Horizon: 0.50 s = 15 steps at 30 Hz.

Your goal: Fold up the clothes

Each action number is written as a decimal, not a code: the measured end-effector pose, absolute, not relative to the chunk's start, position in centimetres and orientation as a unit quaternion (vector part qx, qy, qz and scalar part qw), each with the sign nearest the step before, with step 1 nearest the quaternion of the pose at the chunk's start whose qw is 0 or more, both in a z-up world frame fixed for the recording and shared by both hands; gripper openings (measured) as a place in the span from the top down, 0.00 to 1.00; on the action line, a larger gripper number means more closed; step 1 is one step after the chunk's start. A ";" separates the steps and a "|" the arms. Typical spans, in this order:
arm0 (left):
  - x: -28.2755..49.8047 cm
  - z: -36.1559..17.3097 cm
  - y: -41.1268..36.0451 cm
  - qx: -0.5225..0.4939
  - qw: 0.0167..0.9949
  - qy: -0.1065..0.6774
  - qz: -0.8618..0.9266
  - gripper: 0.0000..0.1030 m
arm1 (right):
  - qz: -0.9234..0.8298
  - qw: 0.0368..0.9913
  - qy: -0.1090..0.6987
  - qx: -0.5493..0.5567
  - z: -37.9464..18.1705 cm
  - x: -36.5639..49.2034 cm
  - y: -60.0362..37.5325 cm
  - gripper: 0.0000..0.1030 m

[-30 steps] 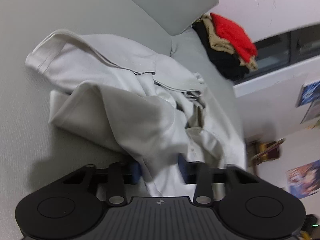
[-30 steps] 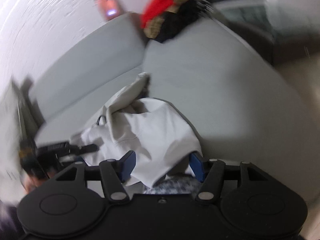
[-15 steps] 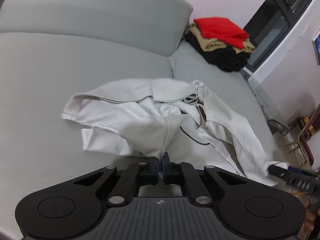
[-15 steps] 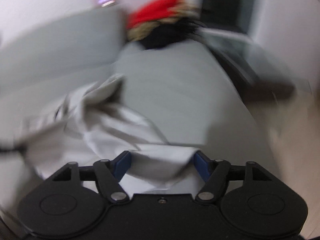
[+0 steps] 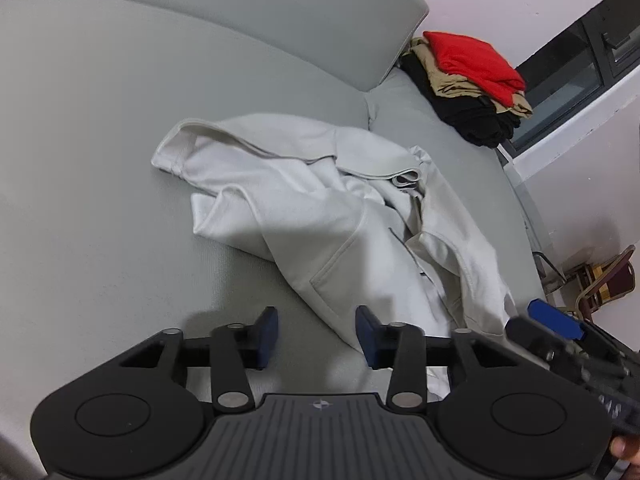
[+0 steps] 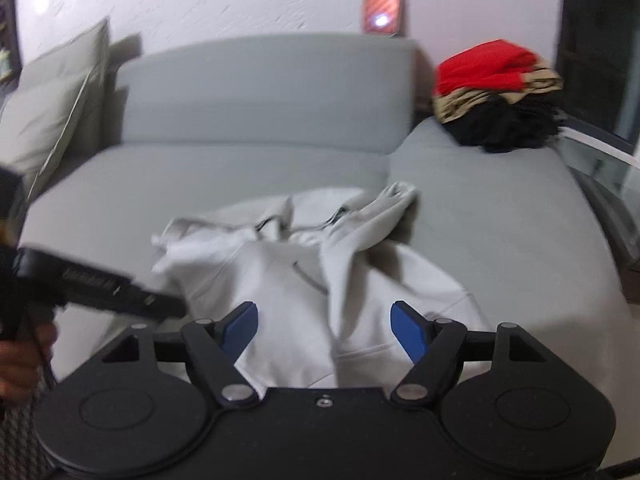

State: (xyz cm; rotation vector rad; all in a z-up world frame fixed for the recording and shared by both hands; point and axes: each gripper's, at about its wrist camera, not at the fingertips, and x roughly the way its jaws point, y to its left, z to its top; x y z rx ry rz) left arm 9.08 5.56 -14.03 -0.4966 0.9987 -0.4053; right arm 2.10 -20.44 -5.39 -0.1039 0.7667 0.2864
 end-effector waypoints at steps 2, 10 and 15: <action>10.1 -14.7 4.8 -0.231 0.826 0.470 -0.208 0.59 | 0.136 0.913 0.379 -0.059 -5.9 2.5 -20.1 0.30; 13.4 -17.1 3.8 -0.309 0.778 0.478 -0.266 0.57 | 0.111 0.913 0.391 0.023 -6.1 3.0 -23.0 0.30; 12.0 -16.6 5.2 -0.312 0.781 0.477 -0.253 0.71 | 0.115 0.911 0.396 0.015 -6.7 3.4 -23.5 0.32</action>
